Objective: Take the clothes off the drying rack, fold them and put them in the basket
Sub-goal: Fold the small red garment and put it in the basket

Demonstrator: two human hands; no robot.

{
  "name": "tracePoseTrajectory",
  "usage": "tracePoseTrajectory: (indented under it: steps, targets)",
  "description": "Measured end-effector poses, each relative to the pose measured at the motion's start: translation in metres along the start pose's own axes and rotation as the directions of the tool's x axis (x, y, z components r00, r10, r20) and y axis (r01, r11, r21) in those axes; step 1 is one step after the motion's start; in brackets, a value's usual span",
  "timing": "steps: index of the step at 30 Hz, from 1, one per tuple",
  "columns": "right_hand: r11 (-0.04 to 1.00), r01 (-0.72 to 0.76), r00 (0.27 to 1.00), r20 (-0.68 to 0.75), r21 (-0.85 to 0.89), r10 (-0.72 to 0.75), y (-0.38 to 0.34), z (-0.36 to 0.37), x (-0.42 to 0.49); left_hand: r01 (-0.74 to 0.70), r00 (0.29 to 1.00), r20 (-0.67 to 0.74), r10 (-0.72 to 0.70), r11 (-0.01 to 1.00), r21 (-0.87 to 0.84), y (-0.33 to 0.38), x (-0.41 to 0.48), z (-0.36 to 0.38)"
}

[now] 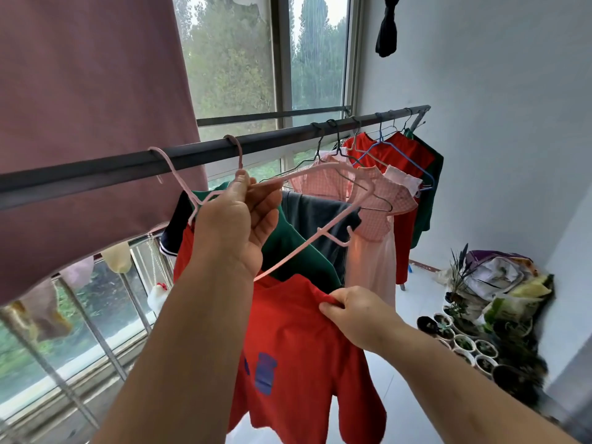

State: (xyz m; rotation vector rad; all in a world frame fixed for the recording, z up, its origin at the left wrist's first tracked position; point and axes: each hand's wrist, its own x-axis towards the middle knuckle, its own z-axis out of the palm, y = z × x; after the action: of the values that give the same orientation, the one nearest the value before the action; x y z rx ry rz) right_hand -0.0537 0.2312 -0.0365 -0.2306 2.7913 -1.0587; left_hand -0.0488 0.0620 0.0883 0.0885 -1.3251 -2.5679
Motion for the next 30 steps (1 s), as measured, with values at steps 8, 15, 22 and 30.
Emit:
tracePoseTrajectory:
  steps: [8, 15, 22, 30]
  targets:
    - [0.983, -0.071, 0.997, -0.004, -0.169, 0.072, 0.015, 0.008, 0.002, 0.010, 1.000, 0.014, -0.011, 0.999, 0.035, 0.011, -0.003, 0.000]
    - [0.996, -0.078, 0.993, -0.093, -0.037, 0.074, 0.028, -0.002, -0.005, 0.038, 0.998, -0.054, -0.029, 0.984, 0.172, -0.012, -0.003, -0.008]
    - [0.977, -0.059, 0.966, -0.235, 0.206, 0.108, 0.040, -0.031, -0.029, 0.029, 0.968, -0.221, 0.123, 0.814, 0.580, -0.078, -0.005, -0.036]
    - [0.940, -0.023, 0.932, -0.333, 0.340, 0.143, 0.062, -0.064, -0.065, -0.385, 0.818, 0.170, 0.550, 0.303, 0.872, -0.121, -0.046, -0.037]
